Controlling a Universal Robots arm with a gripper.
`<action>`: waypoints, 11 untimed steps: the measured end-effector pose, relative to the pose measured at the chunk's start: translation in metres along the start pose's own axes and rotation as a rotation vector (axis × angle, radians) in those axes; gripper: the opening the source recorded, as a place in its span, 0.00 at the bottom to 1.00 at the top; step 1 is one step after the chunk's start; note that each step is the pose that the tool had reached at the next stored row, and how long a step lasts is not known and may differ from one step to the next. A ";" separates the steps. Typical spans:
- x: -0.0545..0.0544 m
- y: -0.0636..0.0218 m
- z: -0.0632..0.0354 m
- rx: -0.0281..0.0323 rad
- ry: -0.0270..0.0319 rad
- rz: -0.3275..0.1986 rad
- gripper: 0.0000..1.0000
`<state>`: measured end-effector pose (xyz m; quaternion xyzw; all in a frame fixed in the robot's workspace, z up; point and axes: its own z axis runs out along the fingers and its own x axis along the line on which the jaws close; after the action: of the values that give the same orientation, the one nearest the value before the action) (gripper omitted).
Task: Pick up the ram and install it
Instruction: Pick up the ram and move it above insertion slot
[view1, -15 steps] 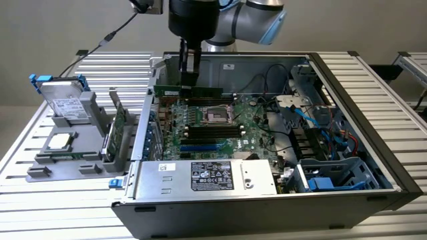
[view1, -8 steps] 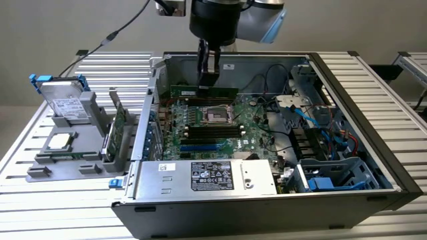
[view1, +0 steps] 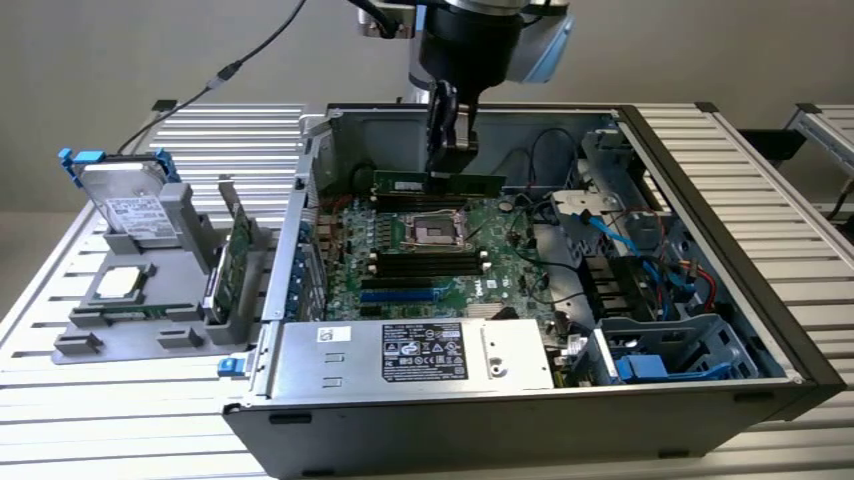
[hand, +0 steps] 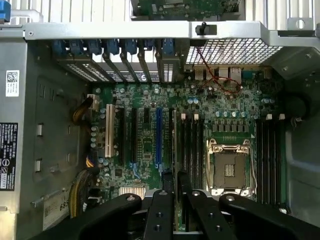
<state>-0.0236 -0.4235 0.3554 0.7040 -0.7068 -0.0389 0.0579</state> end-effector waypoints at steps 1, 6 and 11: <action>-0.002 -0.0009 0.0007 -0.0001 -0.0005 0.000 0.16; -0.011 0.0016 0.0028 0.0238 -0.0031 0.000 0.16; -0.016 0.0083 0.0058 0.0690 -0.0029 0.002 0.16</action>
<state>-0.0325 -0.4081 0.3504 0.7049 -0.7084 -0.0155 0.0325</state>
